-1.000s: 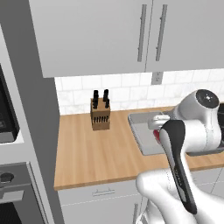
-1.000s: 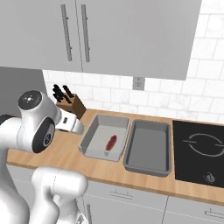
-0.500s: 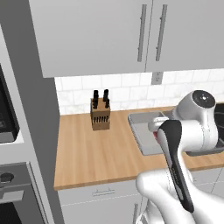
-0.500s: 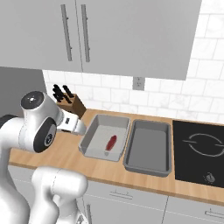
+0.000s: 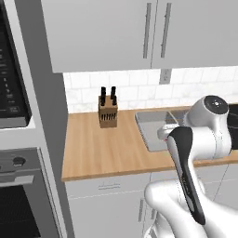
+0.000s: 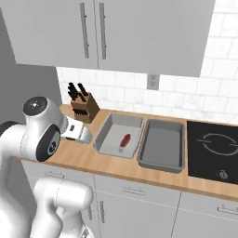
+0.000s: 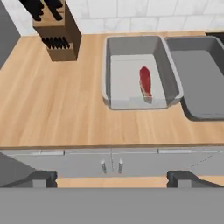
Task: Place one avocado and one steak in each tupperware on the nearby counter, to pack two identical lunches.
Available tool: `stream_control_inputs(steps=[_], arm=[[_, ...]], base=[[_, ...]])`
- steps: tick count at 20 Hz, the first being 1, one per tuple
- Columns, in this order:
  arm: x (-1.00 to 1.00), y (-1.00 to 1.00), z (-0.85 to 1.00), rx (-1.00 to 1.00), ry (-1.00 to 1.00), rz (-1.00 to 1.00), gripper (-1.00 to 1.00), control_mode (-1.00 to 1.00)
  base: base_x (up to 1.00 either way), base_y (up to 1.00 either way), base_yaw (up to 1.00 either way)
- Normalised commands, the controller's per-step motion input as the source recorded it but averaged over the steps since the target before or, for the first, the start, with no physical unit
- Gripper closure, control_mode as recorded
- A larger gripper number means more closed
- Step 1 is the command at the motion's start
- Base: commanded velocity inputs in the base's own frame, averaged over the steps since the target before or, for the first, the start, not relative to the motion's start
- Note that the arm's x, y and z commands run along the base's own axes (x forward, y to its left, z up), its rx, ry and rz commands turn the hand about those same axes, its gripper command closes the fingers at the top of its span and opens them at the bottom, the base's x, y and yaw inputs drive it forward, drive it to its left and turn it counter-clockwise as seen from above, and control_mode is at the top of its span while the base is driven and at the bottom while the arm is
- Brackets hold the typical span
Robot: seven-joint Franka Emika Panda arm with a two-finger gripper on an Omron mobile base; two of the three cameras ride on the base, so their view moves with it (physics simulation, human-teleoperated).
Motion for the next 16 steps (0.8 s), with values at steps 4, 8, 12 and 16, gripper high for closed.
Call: stream_control_inputs(steps=[4,8,12,16], arm=[[0.0,0.0,0.0,0.0,0.0,0.0,-1.0,1.0],[0.0,0.0,0.0,0.0,0.0,0.0,-1.0,1.0],[0.0,0.0,0.0,0.0,0.0,0.0,-1.0,1.0],[0.0,0.0,0.0,0.0,0.0,0.0,-1.0,1.0]], base=[[-0.83,0.42,0.43],[-0.23,0.53,0.9],[0.0,0.36,1.0],[0.0,0.34,1.0]])
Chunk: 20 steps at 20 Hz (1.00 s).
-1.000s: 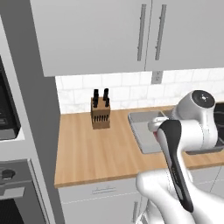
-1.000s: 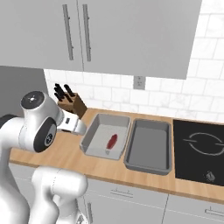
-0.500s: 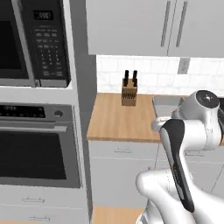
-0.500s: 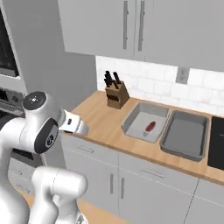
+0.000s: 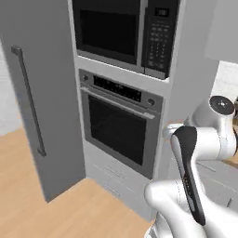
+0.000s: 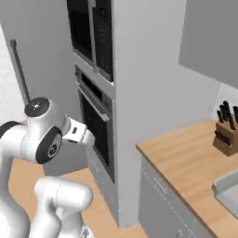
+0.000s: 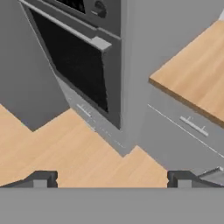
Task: Place one avocado and one steak in each tupperware on the nearby counter, to pack two identical lunches.
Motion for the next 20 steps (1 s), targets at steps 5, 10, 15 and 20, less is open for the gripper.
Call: stream_control_inputs(steps=[5,10,15,20], arm=[[0.0,0.0,0.0,0.0,0.0,0.0,-1.0,1.0],[0.0,0.0,0.0,0.0,0.0,0.0,-1.0,1.0],[0.0,0.0,0.0,0.0,0.0,0.0,-1.0,1.0],[0.0,0.0,0.0,0.0,0.0,0.0,-1.0,1.0]], base=[[0.0,0.44,1.0],[0.0,0.33,0.99],[0.45,0.37,0.76],[1.0,0.41,0.22]])
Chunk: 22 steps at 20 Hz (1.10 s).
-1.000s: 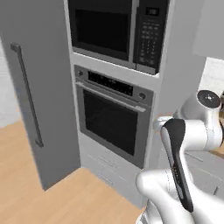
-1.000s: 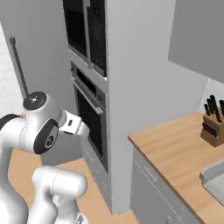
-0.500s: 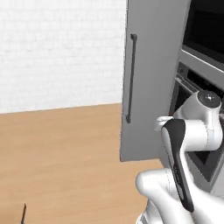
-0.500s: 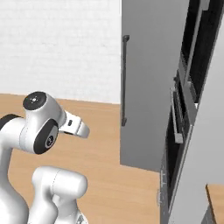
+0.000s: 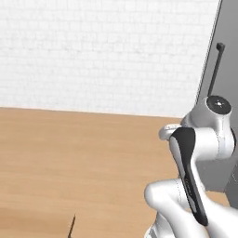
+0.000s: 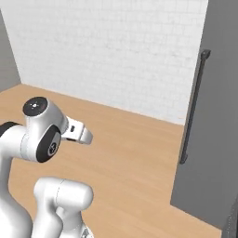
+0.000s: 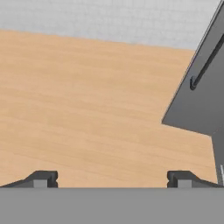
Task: Place one avocado and one steak in each tupperware on the nearby counter, to pack two identical lunches.
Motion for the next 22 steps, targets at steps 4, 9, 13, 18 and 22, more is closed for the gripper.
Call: stream_control_inputs(steps=[4,9,13,18,22], arm=[[0.0,0.0,0.0,0.0,0.0,0.0,-1.0,1.0],[0.0,0.0,0.0,0.0,0.0,0.0,-1.0,1.0],[0.0,0.0,0.0,0.0,0.0,0.0,-1.0,1.0],[0.0,0.0,0.0,0.0,0.0,0.0,-1.0,1.0],[0.0,0.0,0.0,0.0,0.0,0.0,-1.0,1.0]], base=[[1.0,0.05,0.03],[1.0,-0.03,0.05],[1.0,0.01,0.03],[1.0,0.52,-0.21],[1.0,0.81,-0.62]])
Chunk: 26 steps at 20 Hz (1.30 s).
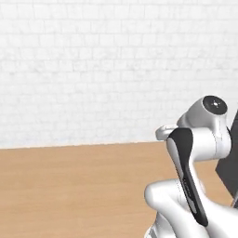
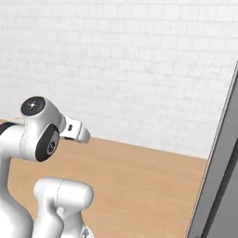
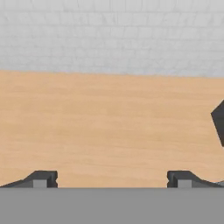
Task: Place one avocado and one steak in each tupperware on the nearby counter, to pack two identical lunches.
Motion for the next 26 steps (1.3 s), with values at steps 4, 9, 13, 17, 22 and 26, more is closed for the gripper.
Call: stream_control_inputs(steps=[4,9,13,17,22,26], arm=[[0.0,0.0,0.0,0.0,0.0,0.0,-1.0,1.0],[0.0,0.0,0.0,0.0,0.0,0.0,-1.0,1.0],[0.0,0.0,0.0,0.0,0.0,0.0,-1.0,1.0],[0.0,0.0,0.0,0.0,0.0,0.0,-1.0,1.0],[0.0,0.0,0.0,0.0,0.0,0.0,-1.0,1.0],[0.0,0.0,0.0,0.0,0.0,0.0,-1.0,1.0]], base=[[1.0,0.69,-0.68],[0.97,0.64,-0.71],[0.64,0.41,-0.82],[0.5,0.3,-0.87],[0.45,0.27,-0.88],[0.44,0.26,-0.88]])
